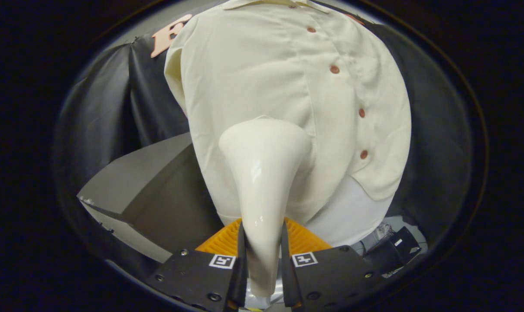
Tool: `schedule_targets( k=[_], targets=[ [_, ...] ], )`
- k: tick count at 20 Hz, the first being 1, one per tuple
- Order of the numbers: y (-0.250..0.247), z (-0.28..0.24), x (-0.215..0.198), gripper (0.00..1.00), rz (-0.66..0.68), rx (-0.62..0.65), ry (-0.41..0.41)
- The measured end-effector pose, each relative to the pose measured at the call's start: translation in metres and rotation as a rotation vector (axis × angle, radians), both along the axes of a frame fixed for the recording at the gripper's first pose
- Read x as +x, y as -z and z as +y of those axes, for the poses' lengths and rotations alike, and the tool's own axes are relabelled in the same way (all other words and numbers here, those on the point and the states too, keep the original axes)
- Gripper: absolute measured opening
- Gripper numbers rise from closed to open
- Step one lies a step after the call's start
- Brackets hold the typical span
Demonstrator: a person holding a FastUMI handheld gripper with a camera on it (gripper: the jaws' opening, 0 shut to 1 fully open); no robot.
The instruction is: Iron the clothes twice with a garment steamer, once on the left side and once on the right side.
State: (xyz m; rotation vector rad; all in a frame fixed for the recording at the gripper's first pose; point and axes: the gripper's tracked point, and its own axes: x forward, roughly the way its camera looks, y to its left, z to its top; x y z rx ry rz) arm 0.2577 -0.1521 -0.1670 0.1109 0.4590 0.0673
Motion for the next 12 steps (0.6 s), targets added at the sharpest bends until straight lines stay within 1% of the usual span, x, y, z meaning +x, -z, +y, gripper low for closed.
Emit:
schedule_targets(
  k=[2, 12],
  targets=[
    [0.018, -0.002, -0.006, 0.33, 0.029, 0.003, 0.005],
    [0.059, 0.0, -0.018, 0.33, 0.102, 0.006, 0.043]
  ],
)
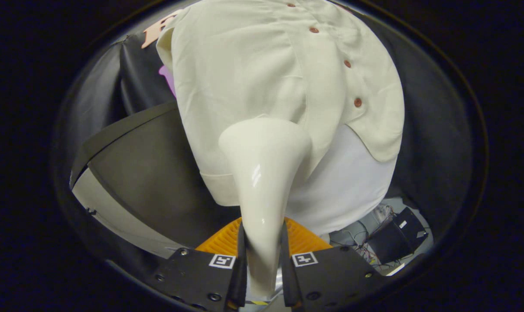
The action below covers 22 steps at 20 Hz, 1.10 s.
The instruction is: Iron the clothes twice with a garment steamer, once on the left side and once on the right side.
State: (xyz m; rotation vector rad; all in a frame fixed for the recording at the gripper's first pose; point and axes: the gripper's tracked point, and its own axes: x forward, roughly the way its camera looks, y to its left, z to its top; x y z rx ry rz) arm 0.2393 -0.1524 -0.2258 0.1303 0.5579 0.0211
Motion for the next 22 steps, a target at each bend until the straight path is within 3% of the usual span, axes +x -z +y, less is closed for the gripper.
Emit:
schedule_targets(
  k=[5, 8, 12, 16, 22],
  targets=[
    [0.005, -0.006, -0.013, 0.34, 0.02, -0.002, 0.003],
    [-0.017, -0.008, -0.027, 0.34, 0.004, 0.015, 0.012],
    [-0.067, -0.013, -0.043, 0.33, -0.047, 0.018, 0.016],
    [-0.129, -0.022, -0.046, 0.33, -0.107, -0.048, -0.034],
    [-0.228, -0.064, -0.039, 0.33, -0.263, -0.095, -0.01]
  ],
)
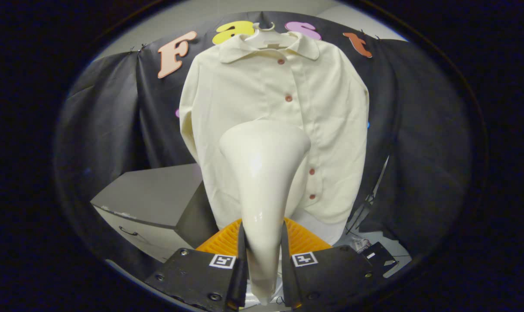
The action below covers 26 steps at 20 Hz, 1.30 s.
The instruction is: Iron the clothes twice with a garment steamer, once on the left side and once on the right side.
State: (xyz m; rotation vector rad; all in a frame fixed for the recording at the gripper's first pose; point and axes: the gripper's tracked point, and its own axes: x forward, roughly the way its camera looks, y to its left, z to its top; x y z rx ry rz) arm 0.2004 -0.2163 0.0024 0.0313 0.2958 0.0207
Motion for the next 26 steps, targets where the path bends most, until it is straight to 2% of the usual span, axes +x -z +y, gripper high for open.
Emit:
schedule_targets(
  k=[6, 10, 13, 18, 26],
  targets=[
    [-0.089, -0.061, 0.029, 0.33, -0.119, -0.059, 0.036],
    [-0.142, -0.09, 0.06, 0.33, -0.159, -0.088, 0.02],
    [-0.176, -0.12, 0.089, 0.33, -0.185, -0.109, 0.038],
    [-0.161, -0.155, 0.13, 0.33, -0.104, -0.095, 0.057],
    [-0.126, -0.151, 0.153, 0.34, -0.069, -0.009, -0.027]
  ],
)
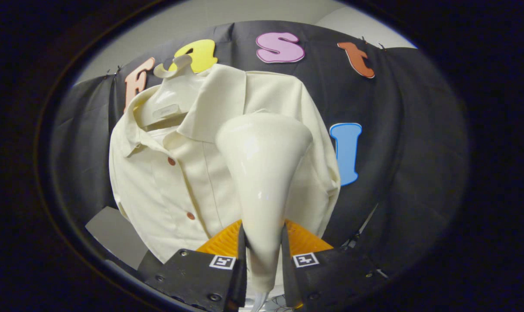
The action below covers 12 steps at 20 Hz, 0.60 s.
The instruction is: Iron the clothes twice with a garment steamer, once on the left side and once on the right side.
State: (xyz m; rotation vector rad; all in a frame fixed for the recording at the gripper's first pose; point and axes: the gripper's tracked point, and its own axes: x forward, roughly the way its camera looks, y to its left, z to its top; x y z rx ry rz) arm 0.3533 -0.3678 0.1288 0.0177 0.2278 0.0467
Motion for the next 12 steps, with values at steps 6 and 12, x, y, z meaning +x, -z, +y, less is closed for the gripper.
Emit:
schedule_targets(
  k=[6, 12],
  targets=[
    [0.052, -0.006, -0.007, 0.34, 0.071, 0.009, -0.01],
    [0.115, -0.021, -0.019, 0.34, 0.159, 0.024, 0.023]
  ],
)
